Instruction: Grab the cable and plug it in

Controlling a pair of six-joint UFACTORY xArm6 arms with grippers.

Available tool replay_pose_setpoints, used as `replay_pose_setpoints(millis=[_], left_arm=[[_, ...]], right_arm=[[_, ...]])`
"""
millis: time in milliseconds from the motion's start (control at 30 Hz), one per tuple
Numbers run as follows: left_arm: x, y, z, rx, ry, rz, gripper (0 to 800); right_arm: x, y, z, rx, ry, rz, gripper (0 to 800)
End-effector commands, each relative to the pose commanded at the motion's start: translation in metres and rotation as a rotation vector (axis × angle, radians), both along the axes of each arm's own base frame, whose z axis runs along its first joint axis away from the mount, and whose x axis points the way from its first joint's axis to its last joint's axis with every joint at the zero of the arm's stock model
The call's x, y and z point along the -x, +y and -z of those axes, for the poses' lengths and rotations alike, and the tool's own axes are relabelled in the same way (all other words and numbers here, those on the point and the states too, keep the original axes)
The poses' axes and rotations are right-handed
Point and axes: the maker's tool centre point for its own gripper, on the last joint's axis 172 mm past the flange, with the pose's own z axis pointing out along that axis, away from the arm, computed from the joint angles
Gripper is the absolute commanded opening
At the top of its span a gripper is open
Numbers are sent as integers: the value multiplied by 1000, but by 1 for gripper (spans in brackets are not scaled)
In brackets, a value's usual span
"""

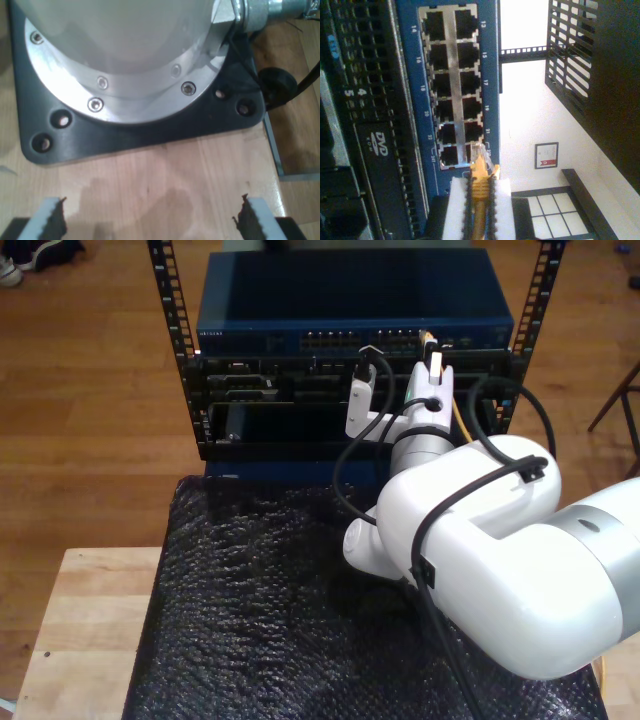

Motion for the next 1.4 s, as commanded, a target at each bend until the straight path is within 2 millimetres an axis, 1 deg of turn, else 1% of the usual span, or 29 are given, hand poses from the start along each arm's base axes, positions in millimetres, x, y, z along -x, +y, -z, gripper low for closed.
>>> replay_pose_setpoints(millis=[567, 867, 1033, 1400], left_arm=[[0, 0, 0, 2, 0, 0, 800], [0, 0, 0, 2, 0, 0, 800], [0, 0, 0, 2, 0, 0, 800], [0, 0, 0, 2, 0, 0, 800]], right_arm=[[1, -1, 3, 3, 5, 2, 0], [-3, -11, -1, -1, -1, 17, 0], [-3, -11, 2, 1, 3, 17, 0], [-2, -7, 0, 0, 0, 11, 0]])
